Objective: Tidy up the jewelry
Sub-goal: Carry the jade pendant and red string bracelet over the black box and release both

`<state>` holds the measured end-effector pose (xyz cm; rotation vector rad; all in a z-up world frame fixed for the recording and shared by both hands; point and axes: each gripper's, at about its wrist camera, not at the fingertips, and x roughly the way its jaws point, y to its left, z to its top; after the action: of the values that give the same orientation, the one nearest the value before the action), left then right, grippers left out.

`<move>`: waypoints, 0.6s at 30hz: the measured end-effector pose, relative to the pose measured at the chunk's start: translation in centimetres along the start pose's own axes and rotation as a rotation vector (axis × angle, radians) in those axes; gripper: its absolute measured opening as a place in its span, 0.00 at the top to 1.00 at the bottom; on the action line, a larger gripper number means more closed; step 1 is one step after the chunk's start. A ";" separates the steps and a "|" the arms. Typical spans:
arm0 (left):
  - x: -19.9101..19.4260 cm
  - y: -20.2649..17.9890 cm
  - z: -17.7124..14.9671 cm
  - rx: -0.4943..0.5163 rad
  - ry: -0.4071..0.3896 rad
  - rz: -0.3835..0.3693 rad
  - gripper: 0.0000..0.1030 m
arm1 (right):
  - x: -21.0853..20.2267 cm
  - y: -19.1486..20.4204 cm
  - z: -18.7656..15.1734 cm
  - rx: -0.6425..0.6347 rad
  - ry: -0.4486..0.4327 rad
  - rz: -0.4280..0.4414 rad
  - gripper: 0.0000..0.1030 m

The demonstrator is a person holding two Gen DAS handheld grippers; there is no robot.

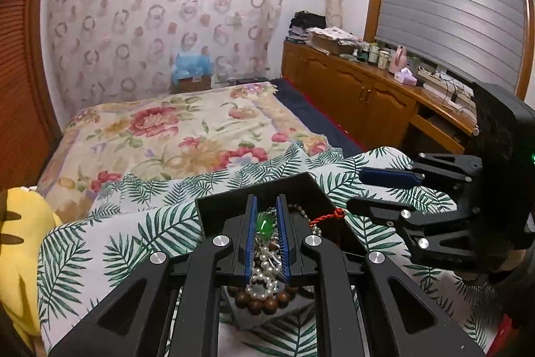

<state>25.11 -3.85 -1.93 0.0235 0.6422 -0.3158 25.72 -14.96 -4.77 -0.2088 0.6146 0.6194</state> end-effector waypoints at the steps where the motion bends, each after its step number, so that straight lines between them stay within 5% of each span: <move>1: 0.0 -0.1 0.1 0.004 -0.001 -0.003 0.90 | -0.1 -0.1 -0.2 0.006 0.001 0.002 0.63; 11: -0.3 -0.6 0.0 0.004 0.008 -0.017 0.90 | -2.4 0.5 -3.6 0.037 0.047 0.017 0.63; 18: -2.0 -1.1 -3.4 0.009 0.044 -0.039 0.88 | -3.4 2.2 -6.2 0.055 0.104 0.067 0.63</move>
<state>21.30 -3.97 -3.42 0.0265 0.6856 -0.3561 19.21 -17.07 -7.74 -0.1707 0.7405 0.6584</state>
